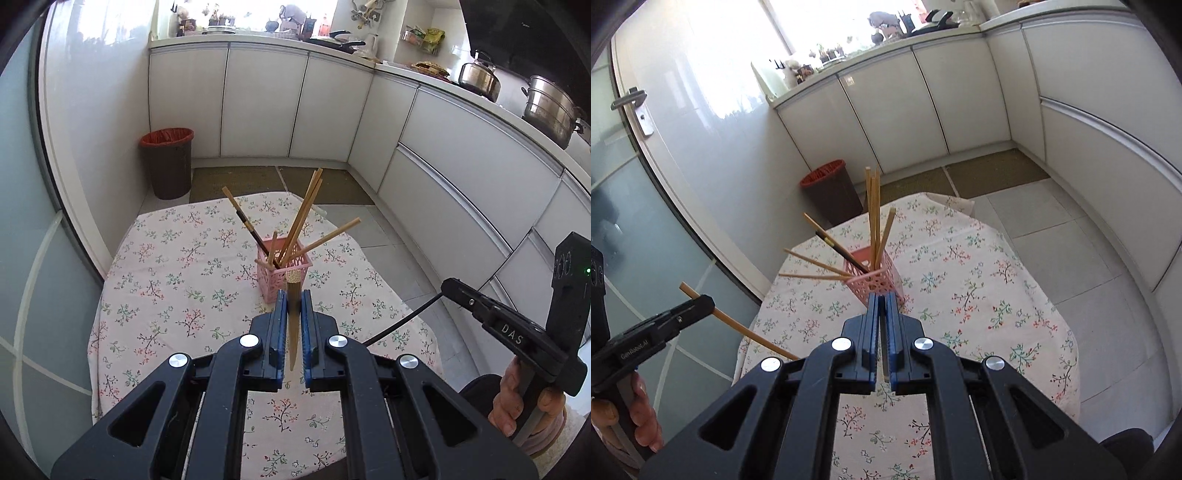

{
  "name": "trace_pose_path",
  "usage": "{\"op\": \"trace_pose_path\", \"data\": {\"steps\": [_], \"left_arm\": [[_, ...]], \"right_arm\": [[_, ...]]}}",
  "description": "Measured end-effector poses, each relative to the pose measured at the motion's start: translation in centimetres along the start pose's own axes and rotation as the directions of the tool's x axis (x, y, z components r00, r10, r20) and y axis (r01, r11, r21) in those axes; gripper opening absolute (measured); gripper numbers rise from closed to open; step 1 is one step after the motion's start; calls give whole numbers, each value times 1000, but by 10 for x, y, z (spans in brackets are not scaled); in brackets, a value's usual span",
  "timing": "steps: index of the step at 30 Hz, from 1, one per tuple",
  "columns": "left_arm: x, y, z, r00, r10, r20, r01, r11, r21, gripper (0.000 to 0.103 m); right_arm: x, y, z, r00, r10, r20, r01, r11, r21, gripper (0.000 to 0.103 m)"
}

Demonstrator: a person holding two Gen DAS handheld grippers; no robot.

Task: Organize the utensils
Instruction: 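Lower both held chopsticks into the pink holder and open the left tool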

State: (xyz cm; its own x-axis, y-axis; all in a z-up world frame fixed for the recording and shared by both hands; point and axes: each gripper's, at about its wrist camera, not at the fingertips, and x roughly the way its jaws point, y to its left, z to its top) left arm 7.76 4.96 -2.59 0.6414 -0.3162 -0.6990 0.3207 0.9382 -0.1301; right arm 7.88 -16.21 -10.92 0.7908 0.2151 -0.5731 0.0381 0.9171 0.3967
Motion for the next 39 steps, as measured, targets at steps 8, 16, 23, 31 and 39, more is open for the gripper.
{"op": "trace_pose_path", "data": {"steps": [8, 16, 23, 31, 39], "left_arm": [[-12, -16, 30, 998, 8, 68, -10, 1000, 23, 6], [-14, -23, 61, 991, 16, 131, -19, 1000, 19, 6], [-2, -25, 94, 984, 30, 177, -30, 1000, -7, 6], [28, -20, 120, 975, 88, 204, -85, 996, -25, 6], [73, -3, 120, 980, 118, 160, -111, 992, -52, 6]], "right_arm": [[-16, 9, 32, 997, 13, 82, -12, 1000, -13, 4], [-15, 21, 60, 992, 27, 122, -23, 999, -38, 4], [-9, 32, 79, 987, 30, 157, -19, 997, -69, 4], [10, 33, 98, 986, 34, 164, -24, 998, -64, 4], [37, 32, 104, 989, 23, 147, -15, 998, -56, 4]]}}
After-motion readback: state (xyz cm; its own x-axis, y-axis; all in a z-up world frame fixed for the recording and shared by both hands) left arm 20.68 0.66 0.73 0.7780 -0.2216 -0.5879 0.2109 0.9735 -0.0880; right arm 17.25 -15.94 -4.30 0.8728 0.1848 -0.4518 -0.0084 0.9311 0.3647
